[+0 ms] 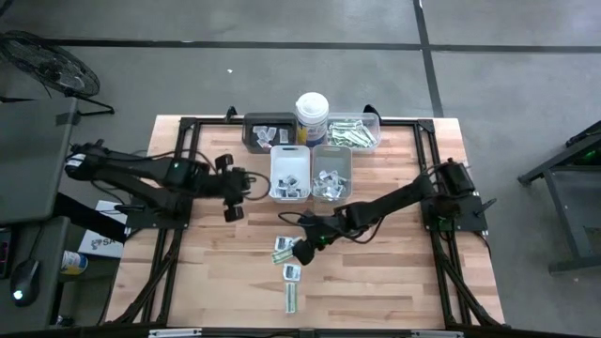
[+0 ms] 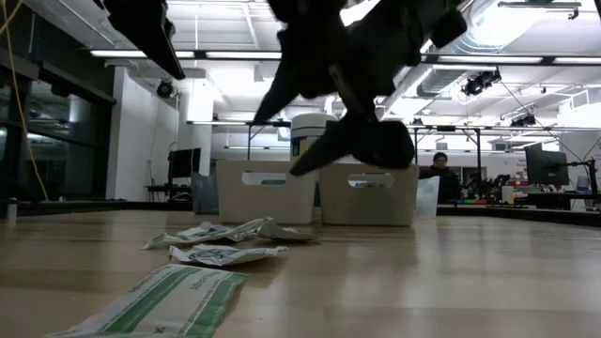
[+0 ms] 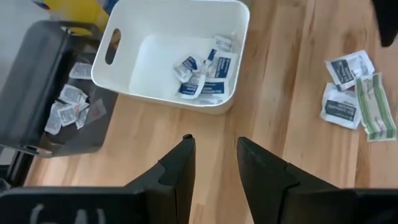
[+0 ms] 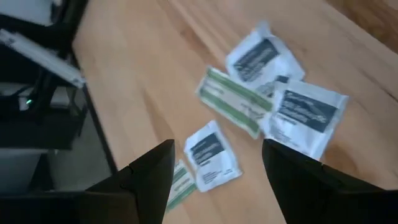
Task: Pick & Place First Aid Supplies
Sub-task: Put the band aid into the transparent bin
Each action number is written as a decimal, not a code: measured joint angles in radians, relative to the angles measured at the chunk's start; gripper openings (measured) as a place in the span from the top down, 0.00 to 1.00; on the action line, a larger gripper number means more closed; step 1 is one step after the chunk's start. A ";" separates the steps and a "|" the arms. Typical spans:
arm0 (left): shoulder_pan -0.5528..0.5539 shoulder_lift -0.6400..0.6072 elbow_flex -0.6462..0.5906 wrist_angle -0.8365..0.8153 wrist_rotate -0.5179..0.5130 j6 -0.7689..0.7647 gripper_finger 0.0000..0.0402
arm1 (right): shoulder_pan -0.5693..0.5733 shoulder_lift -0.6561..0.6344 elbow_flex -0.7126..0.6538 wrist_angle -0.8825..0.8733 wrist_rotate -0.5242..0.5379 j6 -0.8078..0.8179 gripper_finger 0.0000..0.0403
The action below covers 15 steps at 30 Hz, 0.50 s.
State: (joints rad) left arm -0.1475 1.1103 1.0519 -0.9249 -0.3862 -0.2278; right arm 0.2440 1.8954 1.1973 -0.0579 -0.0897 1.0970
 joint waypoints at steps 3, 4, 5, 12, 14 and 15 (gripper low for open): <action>-0.063 0.000 0.000 -0.002 -0.051 -0.046 0.71 | -0.001 0.025 0.000 0.003 0.001 0.041 0.41; -0.082 0.000 0.000 -0.002 -0.064 -0.057 0.71 | -0.001 0.034 0.000 0.007 0.002 0.051 0.41; -0.097 0.000 0.000 -0.003 -0.073 -0.067 0.71 | -0.002 0.041 0.000 0.020 0.004 0.054 0.41; -0.165 0.000 0.000 -0.005 -0.140 -0.133 0.71 | -0.001 0.068 0.000 0.032 0.005 0.075 0.41; -0.170 0.000 0.000 -0.007 -0.146 -0.144 0.71 | -0.001 0.083 0.000 0.038 0.005 0.086 0.41; -0.170 0.000 0.000 -0.006 -0.146 -0.144 0.71 | -0.001 0.093 0.000 0.048 0.004 0.093 0.41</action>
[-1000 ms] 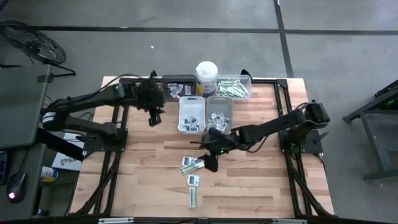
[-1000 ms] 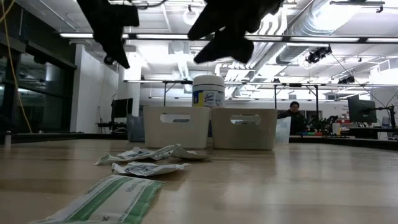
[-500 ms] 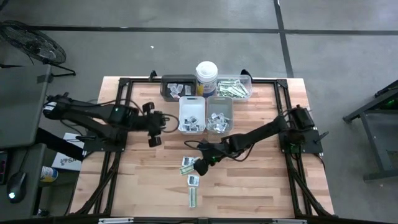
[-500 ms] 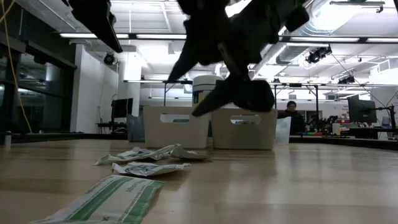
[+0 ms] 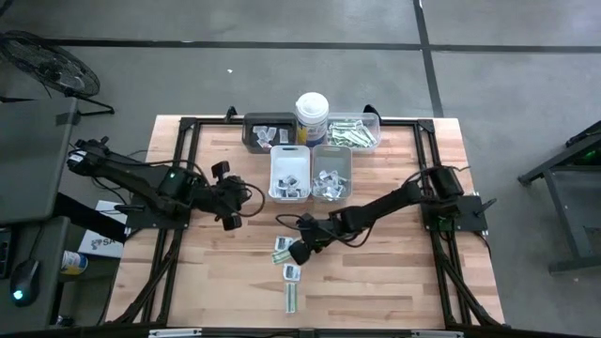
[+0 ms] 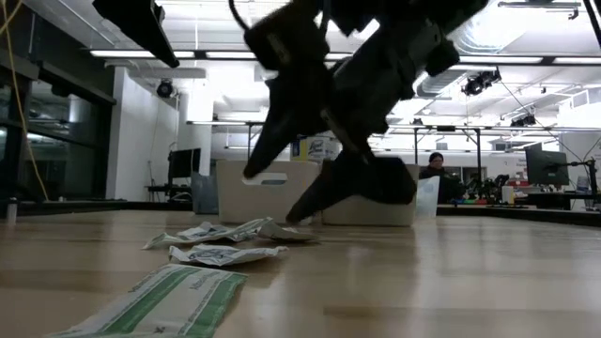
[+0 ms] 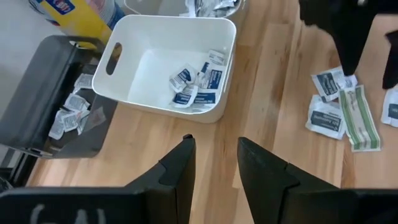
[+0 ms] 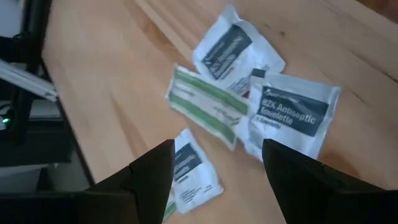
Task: Pick & Place First Aid Supplies
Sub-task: Put the band aid into the transparent bin
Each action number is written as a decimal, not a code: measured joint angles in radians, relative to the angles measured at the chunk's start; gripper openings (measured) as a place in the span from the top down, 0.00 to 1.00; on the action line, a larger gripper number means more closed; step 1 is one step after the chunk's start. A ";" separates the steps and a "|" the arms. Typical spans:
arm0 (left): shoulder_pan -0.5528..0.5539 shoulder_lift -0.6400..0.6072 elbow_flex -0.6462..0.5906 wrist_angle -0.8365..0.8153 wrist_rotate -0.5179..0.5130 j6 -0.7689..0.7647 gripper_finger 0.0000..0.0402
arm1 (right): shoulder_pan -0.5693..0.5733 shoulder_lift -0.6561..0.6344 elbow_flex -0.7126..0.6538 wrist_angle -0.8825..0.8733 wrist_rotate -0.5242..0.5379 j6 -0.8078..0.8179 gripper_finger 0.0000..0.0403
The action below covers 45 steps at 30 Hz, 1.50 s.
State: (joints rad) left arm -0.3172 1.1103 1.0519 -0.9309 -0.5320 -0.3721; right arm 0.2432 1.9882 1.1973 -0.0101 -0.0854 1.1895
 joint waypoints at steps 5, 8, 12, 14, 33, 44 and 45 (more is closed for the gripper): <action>0.002 0.000 0.000 -0.001 -0.002 0.000 0.71 | 0.000 0.043 0.000 0.055 0.002 0.019 0.41; 0.002 0.000 0.000 -0.004 -0.003 0.000 0.71 | -0.001 0.056 0.000 0.073 0.005 0.020 0.41; 0.002 0.000 0.000 -0.007 -0.003 0.000 0.71 | -0.001 0.062 0.000 0.091 0.009 0.019 0.42; 0.002 0.000 0.000 -0.007 -0.003 0.000 0.71 | -0.001 0.062 0.000 0.081 0.029 0.013 0.45; 0.002 0.000 0.000 -0.016 -0.011 0.000 0.71 | -0.008 0.062 0.000 0.068 0.026 -0.068 0.94; 0.002 0.000 0.000 -0.021 -0.013 0.000 0.71 | -0.013 0.057 0.000 0.096 -0.030 -0.104 1.00; 0.002 0.000 0.000 -0.023 -0.013 0.000 0.71 | -0.013 0.051 0.000 0.098 -0.031 -0.108 1.00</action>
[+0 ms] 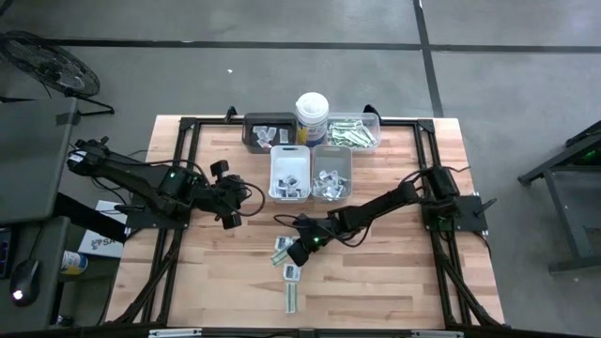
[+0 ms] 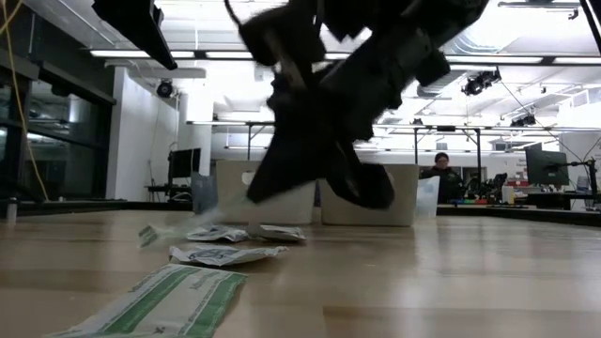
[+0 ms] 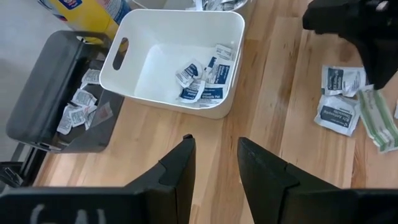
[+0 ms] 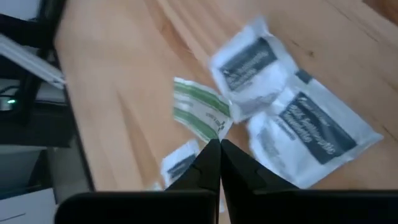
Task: Pick & Place First Aid Supplies
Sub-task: Put the band aid into the transparent bin
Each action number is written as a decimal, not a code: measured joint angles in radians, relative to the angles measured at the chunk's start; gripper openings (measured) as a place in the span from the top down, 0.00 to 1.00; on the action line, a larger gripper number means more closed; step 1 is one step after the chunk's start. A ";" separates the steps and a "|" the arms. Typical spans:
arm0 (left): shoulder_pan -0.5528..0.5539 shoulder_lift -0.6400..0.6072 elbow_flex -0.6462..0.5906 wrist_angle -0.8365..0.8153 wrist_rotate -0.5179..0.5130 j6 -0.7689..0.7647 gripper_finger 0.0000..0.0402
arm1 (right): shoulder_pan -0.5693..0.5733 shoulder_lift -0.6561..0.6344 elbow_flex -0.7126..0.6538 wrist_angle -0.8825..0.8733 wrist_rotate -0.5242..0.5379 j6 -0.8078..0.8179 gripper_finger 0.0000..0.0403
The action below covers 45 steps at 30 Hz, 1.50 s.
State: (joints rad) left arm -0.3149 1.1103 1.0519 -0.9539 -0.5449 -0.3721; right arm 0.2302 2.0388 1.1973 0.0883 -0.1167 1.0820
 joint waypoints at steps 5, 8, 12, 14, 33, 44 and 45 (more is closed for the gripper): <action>0.000 0.000 0.000 -0.006 0.000 0.000 0.71 | 0.001 -0.053 0.000 0.004 0.007 -0.028 1.00; 0.000 0.000 0.000 -0.007 0.004 -0.001 0.71 | 0.002 -0.094 0.000 -0.007 0.029 -0.051 1.00; 0.000 0.000 0.000 -0.007 0.006 -0.006 0.71 | 0.002 -0.169 0.000 -0.068 0.078 -0.091 1.00; 0.000 0.000 0.000 -0.007 0.006 -0.010 0.71 | 0.001 -0.214 0.000 -0.132 0.108 -0.114 1.00; 0.000 0.000 0.000 -0.010 -0.017 -0.019 0.71 | -0.227 -0.817 0.000 -1.027 0.519 -0.239 1.00; 0.000 0.000 0.000 -0.006 -0.034 -0.019 0.71 | -0.535 -0.963 -0.002 -1.114 0.494 -0.377 1.00; 0.000 0.000 0.000 -0.006 -0.036 -0.019 0.71 | -0.557 -0.953 -0.002 -1.104 0.483 -0.390 1.00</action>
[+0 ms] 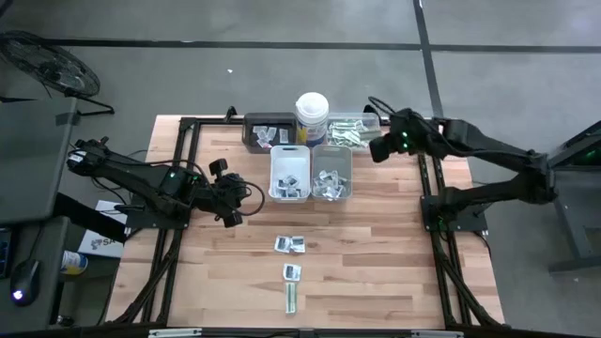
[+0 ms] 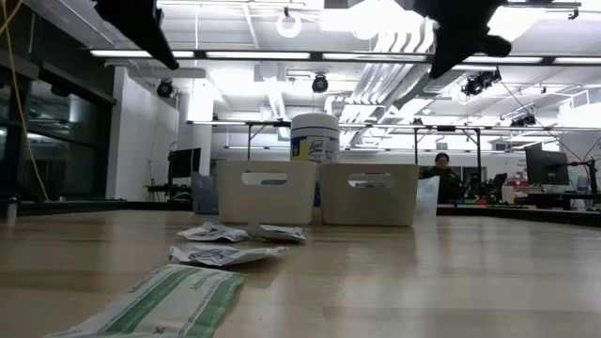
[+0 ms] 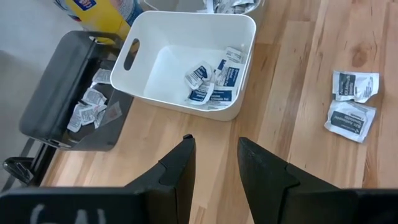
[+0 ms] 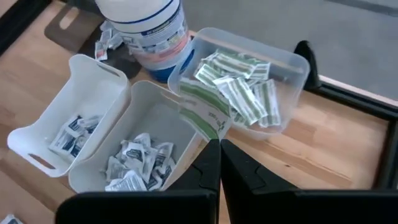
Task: Pick & Place First Aid Supplies
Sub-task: Put the band aid into the transparent bin
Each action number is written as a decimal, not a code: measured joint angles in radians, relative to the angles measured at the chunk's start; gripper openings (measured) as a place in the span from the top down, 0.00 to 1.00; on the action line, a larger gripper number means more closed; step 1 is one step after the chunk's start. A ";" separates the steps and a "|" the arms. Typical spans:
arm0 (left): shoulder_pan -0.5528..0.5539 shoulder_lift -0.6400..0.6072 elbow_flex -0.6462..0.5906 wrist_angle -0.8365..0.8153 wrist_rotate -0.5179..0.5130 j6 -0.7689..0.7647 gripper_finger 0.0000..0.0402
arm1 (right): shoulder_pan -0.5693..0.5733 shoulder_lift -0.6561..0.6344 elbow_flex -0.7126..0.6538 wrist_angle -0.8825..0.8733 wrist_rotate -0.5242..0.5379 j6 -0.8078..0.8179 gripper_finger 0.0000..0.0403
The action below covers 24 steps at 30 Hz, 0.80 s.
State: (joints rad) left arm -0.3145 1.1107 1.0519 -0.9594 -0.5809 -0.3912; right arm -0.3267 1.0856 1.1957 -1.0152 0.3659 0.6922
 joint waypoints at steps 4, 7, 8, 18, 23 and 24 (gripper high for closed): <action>0.000 0.000 0.000 0.008 -0.007 0.000 0.71 | -0.092 0.058 0.000 0.053 -0.092 -0.066 1.00; 0.000 0.000 0.000 0.009 -0.013 0.000 0.71 | -0.171 0.119 0.000 0.083 -0.137 -0.098 1.00; 0.000 0.000 0.000 0.009 -0.014 0.000 0.71 | -0.198 0.141 0.000 0.090 -0.148 -0.107 1.00; 0.000 0.000 0.000 0.016 -0.016 0.000 0.71 | -0.408 0.339 -0.001 0.270 -0.365 -0.170 1.00; 0.000 0.000 0.000 0.016 -0.015 0.000 0.71 | -0.480 0.441 -0.001 0.358 -0.470 -0.171 1.00; 0.000 0.000 0.000 0.016 -0.016 0.000 0.71 | -0.490 0.460 -0.001 0.369 -0.485 -0.174 1.00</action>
State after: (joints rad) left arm -0.3145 1.1107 1.0519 -0.9436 -0.5964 -0.3908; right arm -0.8171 1.5460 1.1950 -0.6460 -0.1191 0.5179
